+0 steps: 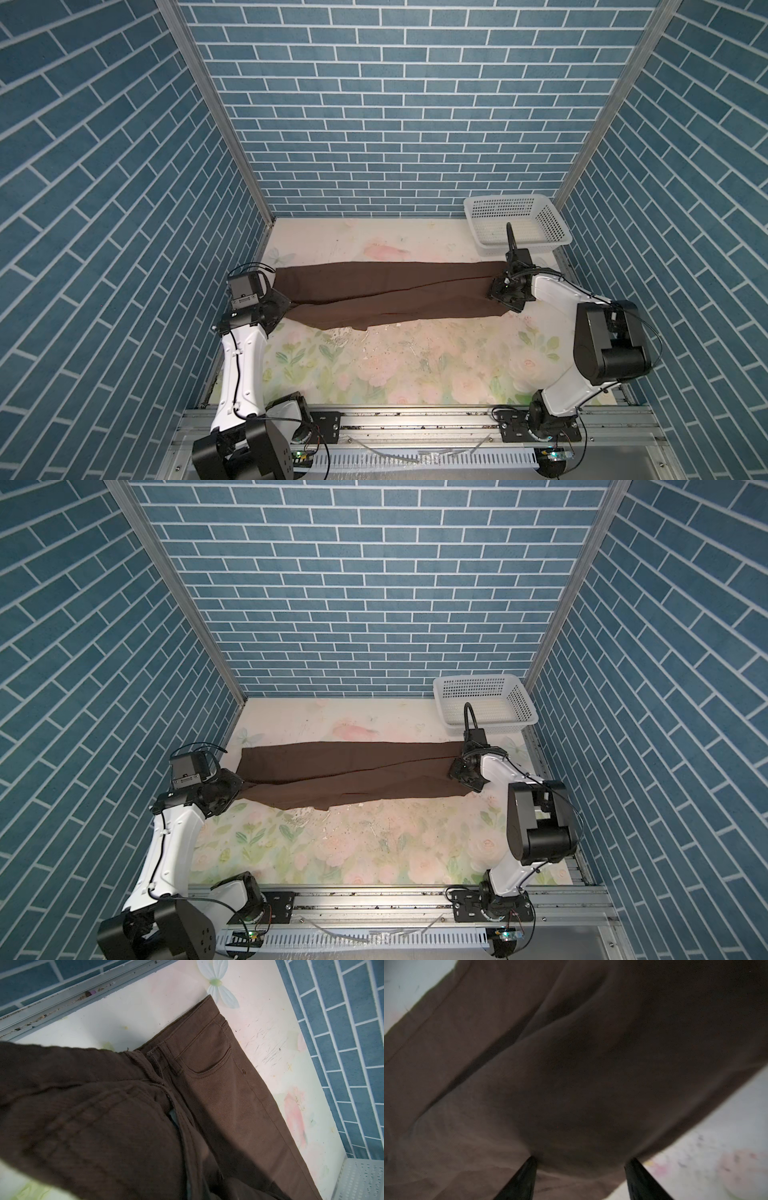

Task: Fold and stack the trousers

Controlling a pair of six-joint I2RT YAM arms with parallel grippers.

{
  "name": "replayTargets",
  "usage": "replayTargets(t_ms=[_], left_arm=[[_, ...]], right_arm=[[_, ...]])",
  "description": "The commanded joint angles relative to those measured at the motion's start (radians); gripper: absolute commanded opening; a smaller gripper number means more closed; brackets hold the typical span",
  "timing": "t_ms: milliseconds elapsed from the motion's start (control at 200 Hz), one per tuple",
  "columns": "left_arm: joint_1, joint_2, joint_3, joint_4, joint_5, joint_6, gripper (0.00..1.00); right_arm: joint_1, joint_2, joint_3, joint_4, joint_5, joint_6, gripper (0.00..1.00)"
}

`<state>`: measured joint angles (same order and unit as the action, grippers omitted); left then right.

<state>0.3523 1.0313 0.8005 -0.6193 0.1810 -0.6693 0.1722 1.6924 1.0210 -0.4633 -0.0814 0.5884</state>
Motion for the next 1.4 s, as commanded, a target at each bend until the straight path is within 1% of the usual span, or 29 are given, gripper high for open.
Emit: replayTargets(t_ms=[0,50,75,95,140,170,180,190,195,350,510,580,705,725,865,1010,1095,1190,1245,1295,1310,1330,1355,1385,1390], left_arm=[[0.005,-0.005,-0.021,0.025,-0.003,0.004,0.00],[0.005,0.000,-0.024,0.032,-0.004,0.005,0.00],[0.007,0.003,-0.027,0.034,-0.003,0.005,0.00],[0.006,0.005,-0.027,0.036,0.000,0.005,0.00],[0.006,0.012,-0.025,0.037,0.002,0.008,0.00],[0.006,0.013,-0.025,0.038,0.003,0.012,0.00],[0.006,0.016,-0.025,0.038,0.004,0.011,0.00],[0.005,0.016,-0.025,0.038,0.005,0.012,0.00],[0.005,0.015,-0.026,0.040,0.005,0.013,0.00],[0.006,0.011,-0.034,0.042,0.008,0.014,0.00],[0.005,-0.021,-0.054,0.024,-0.003,0.013,0.00],[0.006,-0.044,-0.076,0.021,0.001,0.006,0.00],[0.006,-0.106,-0.099,-0.016,-0.008,0.006,0.00],[0.006,-0.116,-0.124,-0.024,-0.011,0.006,0.00],[0.007,-0.193,-0.170,-0.068,-0.037,0.003,0.00],[0.008,-0.251,-0.231,-0.086,-0.068,-0.027,0.00],[0.008,-0.280,-0.267,-0.086,-0.072,-0.046,0.00],[0.008,-0.317,-0.299,-0.112,-0.098,-0.060,0.00],[0.008,-0.342,-0.315,-0.130,-0.112,-0.069,0.00],[0.007,-0.366,-0.326,-0.148,-0.121,-0.079,0.00],[0.007,-0.373,-0.330,-0.152,-0.122,-0.080,0.02],[0.008,-0.385,-0.334,-0.159,-0.123,-0.083,0.09],[0.005,-0.387,-0.339,-0.164,-0.122,-0.091,0.20],[0.005,-0.428,-0.347,-0.165,-0.115,-0.101,0.36],[0.004,-0.431,-0.348,-0.165,-0.114,-0.103,0.37]], right_arm=[[0.004,0.066,0.080,0.039,0.025,0.028,0.71],[0.003,0.083,0.088,0.054,0.041,0.028,0.64],[0.003,0.083,0.088,0.066,0.047,0.029,0.59],[0.004,0.081,0.087,0.074,0.051,0.031,0.52],[0.002,0.068,0.088,0.084,0.063,0.033,0.32],[0.001,0.054,0.088,0.083,0.074,0.033,0.11],[0.002,0.050,0.088,0.082,0.075,0.033,0.07],[0.003,0.045,0.089,0.080,0.080,0.033,0.01],[0.003,0.042,0.089,0.080,0.082,0.033,0.00],[0.002,-0.062,0.110,-0.014,0.153,0.004,0.00],[0.001,-0.223,0.118,-0.181,0.198,0.005,0.00],[0.002,-0.293,0.120,-0.280,0.220,0.004,0.00],[0.002,-0.423,0.103,-0.439,0.215,0.008,0.00],[0.002,-0.447,0.096,-0.460,0.210,0.011,0.00],[0.000,-0.616,0.062,-0.615,0.182,0.032,0.00],[-0.002,-0.780,0.072,-0.793,0.198,0.052,0.00],[-0.001,-0.848,0.086,-0.891,0.196,0.068,0.00],[-0.002,-0.900,0.085,-0.944,0.195,0.082,0.00],[-0.004,-0.910,0.066,-0.936,0.222,0.081,0.00],[-0.006,-0.894,0.037,-0.894,0.251,0.073,0.00],[-0.008,-0.885,0.028,-0.873,0.255,0.067,0.00],[-0.009,-0.867,0.014,-0.841,0.258,0.059,0.00],[-0.014,-0.837,-0.001,-0.796,0.262,0.048,0.00],[-0.022,-0.797,-0.017,-0.739,0.262,0.031,0.00],[-0.025,-0.789,-0.017,-0.728,0.261,0.029,0.00]])
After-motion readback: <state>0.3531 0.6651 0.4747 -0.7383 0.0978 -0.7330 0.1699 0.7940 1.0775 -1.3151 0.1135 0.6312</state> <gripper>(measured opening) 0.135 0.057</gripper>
